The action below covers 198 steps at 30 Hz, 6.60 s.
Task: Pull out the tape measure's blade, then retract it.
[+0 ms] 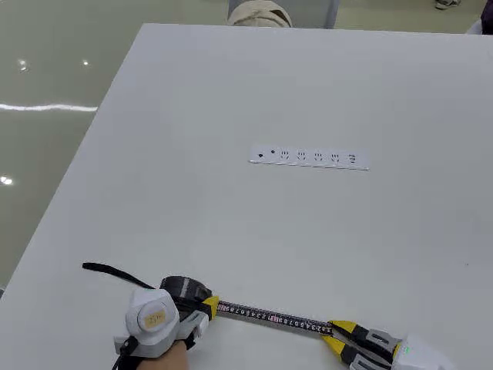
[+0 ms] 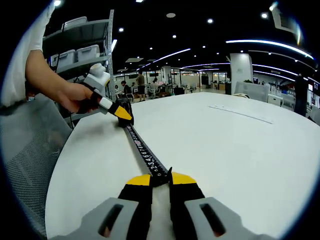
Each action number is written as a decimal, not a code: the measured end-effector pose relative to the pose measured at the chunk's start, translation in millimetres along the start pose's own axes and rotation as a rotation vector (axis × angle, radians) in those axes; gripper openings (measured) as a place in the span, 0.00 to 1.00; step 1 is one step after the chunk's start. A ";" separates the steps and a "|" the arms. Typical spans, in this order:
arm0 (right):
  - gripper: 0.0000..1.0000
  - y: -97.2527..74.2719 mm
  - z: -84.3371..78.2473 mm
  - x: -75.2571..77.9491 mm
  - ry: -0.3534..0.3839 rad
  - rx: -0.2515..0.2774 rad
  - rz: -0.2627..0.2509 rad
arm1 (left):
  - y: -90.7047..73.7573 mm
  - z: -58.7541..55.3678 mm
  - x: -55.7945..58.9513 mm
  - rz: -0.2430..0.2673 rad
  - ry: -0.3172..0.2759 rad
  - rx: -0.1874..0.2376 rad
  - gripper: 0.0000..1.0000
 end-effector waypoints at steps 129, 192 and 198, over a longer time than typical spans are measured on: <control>0.12 118.7 35.0 -54.0 0.045 0.007 0.176 | -0.2 0.6 -2.5 -0.061 -0.039 0.001 0.66; 0.12 174.9 54.0 -85.7 0.023 0.008 0.273 | -1.5 3.4 -3.5 -0.091 -0.084 0.011 0.65; 0.12 179.5 55.1 -88.5 0.014 0.003 0.288 | -1.2 3.2 -3.6 -0.091 -0.085 0.009 0.65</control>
Point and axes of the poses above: the centre of the closed fingertips' face, and the gripper's own axes: y roughly forward along the fingers, x roughly to its right, z roughly out of its top, the point moved 2 cm from there along -y, roughly backward along the fingers, and after that the axes turned 2 degrees about x, right-handed, at the moved point
